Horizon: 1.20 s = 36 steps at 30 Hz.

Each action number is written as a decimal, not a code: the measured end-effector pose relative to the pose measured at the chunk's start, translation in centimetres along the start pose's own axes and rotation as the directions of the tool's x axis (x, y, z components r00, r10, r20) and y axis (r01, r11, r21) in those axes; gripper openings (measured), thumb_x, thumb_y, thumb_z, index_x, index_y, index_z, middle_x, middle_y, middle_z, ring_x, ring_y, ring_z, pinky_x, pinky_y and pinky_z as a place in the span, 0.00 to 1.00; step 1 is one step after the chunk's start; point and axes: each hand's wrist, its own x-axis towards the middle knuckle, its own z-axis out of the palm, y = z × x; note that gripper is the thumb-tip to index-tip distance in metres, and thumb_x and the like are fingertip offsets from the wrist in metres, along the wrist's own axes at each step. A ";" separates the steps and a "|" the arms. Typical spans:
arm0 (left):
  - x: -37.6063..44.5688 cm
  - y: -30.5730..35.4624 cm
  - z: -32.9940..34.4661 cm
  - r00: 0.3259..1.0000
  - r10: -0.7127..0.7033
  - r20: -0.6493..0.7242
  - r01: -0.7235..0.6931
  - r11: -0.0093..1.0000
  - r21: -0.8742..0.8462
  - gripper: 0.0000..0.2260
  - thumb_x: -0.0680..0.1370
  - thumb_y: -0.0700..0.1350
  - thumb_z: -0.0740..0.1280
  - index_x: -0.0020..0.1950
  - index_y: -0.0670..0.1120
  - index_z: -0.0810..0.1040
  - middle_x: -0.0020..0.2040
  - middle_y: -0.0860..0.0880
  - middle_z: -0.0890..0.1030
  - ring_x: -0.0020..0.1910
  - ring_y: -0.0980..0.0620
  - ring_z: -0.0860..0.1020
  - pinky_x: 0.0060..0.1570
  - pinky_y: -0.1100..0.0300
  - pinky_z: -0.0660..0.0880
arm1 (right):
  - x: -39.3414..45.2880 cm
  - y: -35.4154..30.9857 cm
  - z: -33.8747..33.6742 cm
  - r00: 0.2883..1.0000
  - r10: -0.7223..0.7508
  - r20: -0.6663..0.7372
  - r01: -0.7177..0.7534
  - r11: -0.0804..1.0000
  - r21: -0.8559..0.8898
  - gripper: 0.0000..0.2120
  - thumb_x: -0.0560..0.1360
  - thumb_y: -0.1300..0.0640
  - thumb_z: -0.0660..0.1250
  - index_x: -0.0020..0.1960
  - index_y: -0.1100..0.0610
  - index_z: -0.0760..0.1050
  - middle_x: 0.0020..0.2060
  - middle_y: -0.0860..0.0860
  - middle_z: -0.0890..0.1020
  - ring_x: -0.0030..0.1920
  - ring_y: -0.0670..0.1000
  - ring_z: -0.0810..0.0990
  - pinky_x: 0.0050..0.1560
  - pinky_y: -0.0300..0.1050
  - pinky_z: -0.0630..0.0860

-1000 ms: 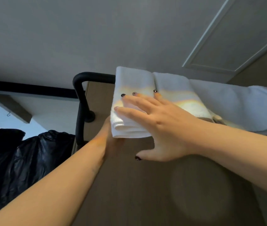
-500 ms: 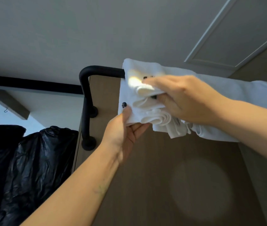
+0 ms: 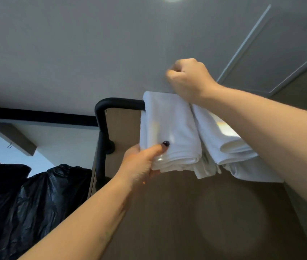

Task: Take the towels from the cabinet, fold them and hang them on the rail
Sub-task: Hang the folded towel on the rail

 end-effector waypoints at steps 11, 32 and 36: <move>-0.2 -1.1 -0.7 0.997 0.038 -0.064 -0.037 0.999 0.020 0.31 0.55 0.55 0.76 0.53 0.40 0.83 0.50 0.40 0.85 0.53 0.40 0.83 0.56 0.39 0.79 | 3.9 0.0 6.3 0.931 0.145 0.336 -0.066 0.970 -0.236 0.36 0.72 0.27 0.58 0.73 0.47 0.67 0.70 0.50 0.71 0.66 0.58 0.71 0.62 0.50 0.67; -3.4 2.6 -1.0 0.992 -0.109 -0.059 0.119 0.973 0.199 0.13 0.78 0.45 0.69 0.56 0.36 0.79 0.54 0.38 0.83 0.46 0.43 0.82 0.40 0.56 0.81 | -7.4 -0.1 3.4 0.991 -0.013 0.134 0.044 0.972 -0.231 0.26 0.80 0.56 0.57 0.78 0.55 0.60 0.77 0.51 0.62 0.76 0.51 0.59 0.72 0.45 0.58; -4.0 3.4 -1.8 0.991 -0.127 -0.038 0.133 0.957 0.258 0.10 0.79 0.47 0.67 0.54 0.42 0.80 0.55 0.43 0.84 0.51 0.46 0.83 0.40 0.59 0.76 | -8.9 -1.5 2.0 0.979 0.014 0.202 0.051 0.949 -0.313 0.25 0.80 0.56 0.57 0.77 0.57 0.62 0.76 0.51 0.64 0.75 0.52 0.61 0.69 0.48 0.64</move>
